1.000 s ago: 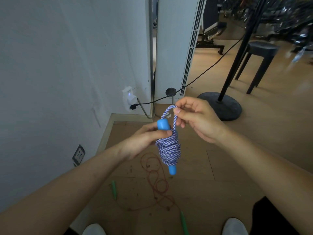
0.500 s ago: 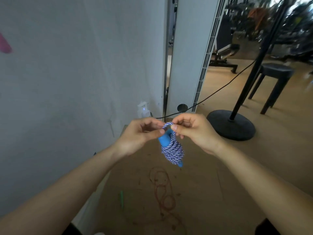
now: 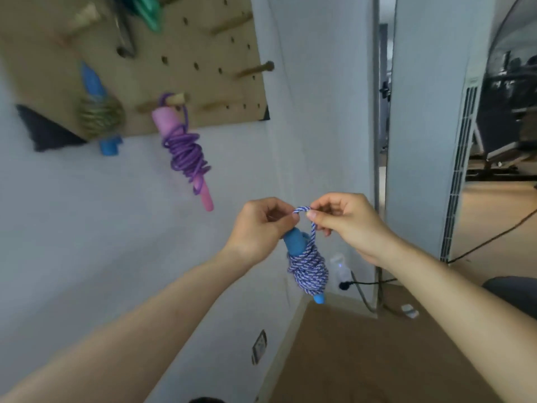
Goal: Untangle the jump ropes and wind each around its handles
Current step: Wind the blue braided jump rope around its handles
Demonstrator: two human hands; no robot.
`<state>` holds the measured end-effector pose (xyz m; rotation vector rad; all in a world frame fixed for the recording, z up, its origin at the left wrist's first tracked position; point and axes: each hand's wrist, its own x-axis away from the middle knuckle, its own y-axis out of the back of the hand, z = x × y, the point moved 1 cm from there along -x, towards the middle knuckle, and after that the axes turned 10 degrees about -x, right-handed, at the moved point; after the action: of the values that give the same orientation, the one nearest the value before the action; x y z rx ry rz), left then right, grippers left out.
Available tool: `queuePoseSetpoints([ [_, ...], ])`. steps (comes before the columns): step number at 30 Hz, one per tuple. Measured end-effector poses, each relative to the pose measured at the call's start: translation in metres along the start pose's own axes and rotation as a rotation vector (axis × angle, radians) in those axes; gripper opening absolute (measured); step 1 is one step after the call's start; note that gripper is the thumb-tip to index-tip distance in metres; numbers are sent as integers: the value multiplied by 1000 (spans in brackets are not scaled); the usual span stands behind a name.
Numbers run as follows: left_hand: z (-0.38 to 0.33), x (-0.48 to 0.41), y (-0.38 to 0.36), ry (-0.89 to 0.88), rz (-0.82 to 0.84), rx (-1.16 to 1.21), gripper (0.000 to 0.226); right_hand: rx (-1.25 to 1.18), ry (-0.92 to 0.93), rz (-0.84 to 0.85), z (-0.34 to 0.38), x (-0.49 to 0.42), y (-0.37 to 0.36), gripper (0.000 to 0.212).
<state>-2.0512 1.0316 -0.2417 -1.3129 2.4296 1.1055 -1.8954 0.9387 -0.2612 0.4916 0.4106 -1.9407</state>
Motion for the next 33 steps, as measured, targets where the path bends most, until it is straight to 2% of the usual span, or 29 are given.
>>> queuePoseSetpoints([
  [3, -18, -15, 29, -54, -152, -190, 8, 9, 52, 14, 22, -32, -16, 10],
  [7, -52, -32, 61, -133, -338, -492, 5, 14, 109, 20, 51, -68, -32, 2],
  [16, -112, -75, 106, -224, -437, -874, 14, -62, 157, 1, 105, -128, -48, 5],
  [20, -127, -107, 124, -166, -372, -924, 10, -83, 146, -25, 116, -156, -53, 12],
  [24, -144, -142, 135, -142, -285, -1024, 5, -182, 89, -59, 117, -185, -59, 5],
  [30, -142, -187, 137, -61, -26, -1072, 17, -155, 11, -118, 95, -222, -56, 5],
  [33, -134, -204, 135, -33, 33, -1126, 25, -150, -6, -127, 79, -238, -56, 8],
])
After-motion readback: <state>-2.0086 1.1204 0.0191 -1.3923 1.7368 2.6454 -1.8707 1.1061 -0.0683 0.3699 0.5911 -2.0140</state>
